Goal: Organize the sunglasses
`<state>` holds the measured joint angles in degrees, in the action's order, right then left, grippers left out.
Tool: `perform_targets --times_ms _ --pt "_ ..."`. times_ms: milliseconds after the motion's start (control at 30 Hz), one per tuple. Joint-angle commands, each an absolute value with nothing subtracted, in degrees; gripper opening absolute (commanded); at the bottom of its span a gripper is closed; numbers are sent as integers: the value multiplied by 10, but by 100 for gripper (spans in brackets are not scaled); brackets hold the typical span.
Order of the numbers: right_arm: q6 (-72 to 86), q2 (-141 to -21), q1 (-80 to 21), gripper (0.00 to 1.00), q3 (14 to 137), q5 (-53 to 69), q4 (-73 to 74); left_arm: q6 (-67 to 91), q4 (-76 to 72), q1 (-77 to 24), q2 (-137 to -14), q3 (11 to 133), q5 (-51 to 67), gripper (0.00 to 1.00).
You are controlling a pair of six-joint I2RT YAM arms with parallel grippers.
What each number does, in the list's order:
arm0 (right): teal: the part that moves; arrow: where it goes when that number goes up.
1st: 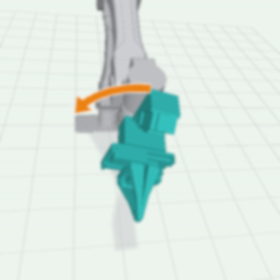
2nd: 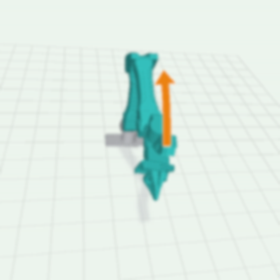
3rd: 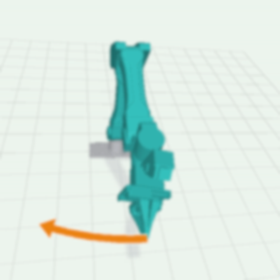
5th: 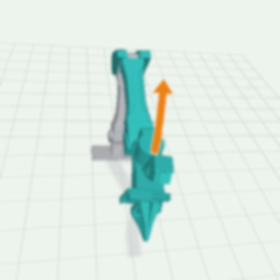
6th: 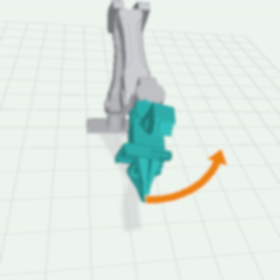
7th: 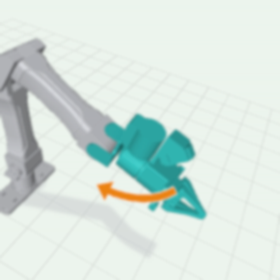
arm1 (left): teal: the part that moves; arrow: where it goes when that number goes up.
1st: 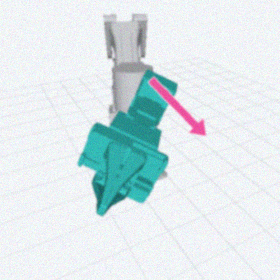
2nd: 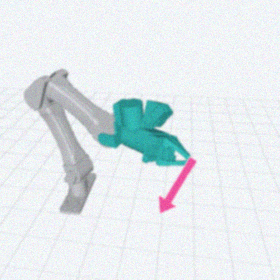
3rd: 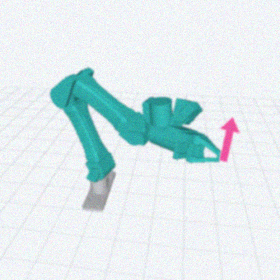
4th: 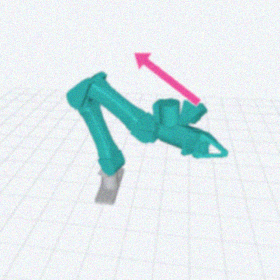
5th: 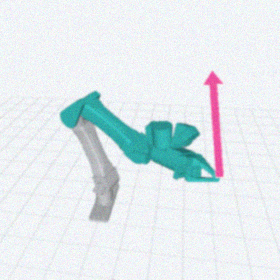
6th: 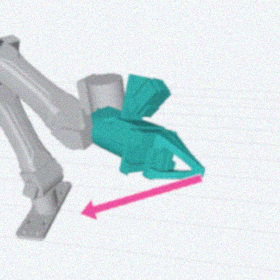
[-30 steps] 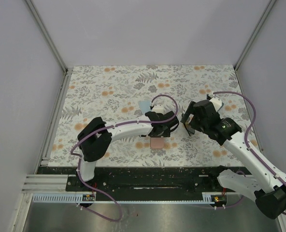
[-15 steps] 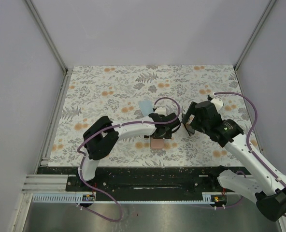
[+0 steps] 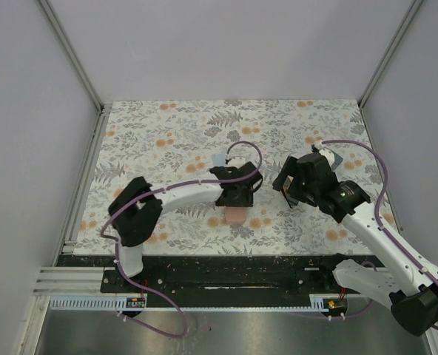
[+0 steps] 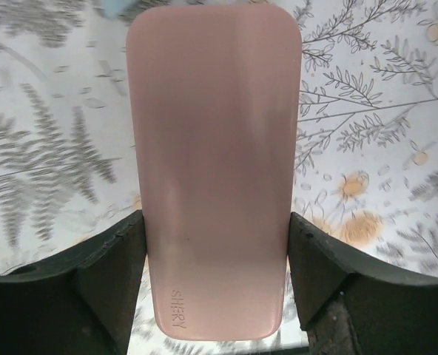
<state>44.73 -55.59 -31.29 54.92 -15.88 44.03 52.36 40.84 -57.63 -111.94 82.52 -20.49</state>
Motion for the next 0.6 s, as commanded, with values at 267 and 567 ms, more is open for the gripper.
perform_targets --times_ms 267,567 --pt "490 -596 -244 99 577 248 192 504 146 -321 -715 679 242 45" --pt "701 -610 -237 99 547 408 -276 753 -180 -259 -638 591 410 45"
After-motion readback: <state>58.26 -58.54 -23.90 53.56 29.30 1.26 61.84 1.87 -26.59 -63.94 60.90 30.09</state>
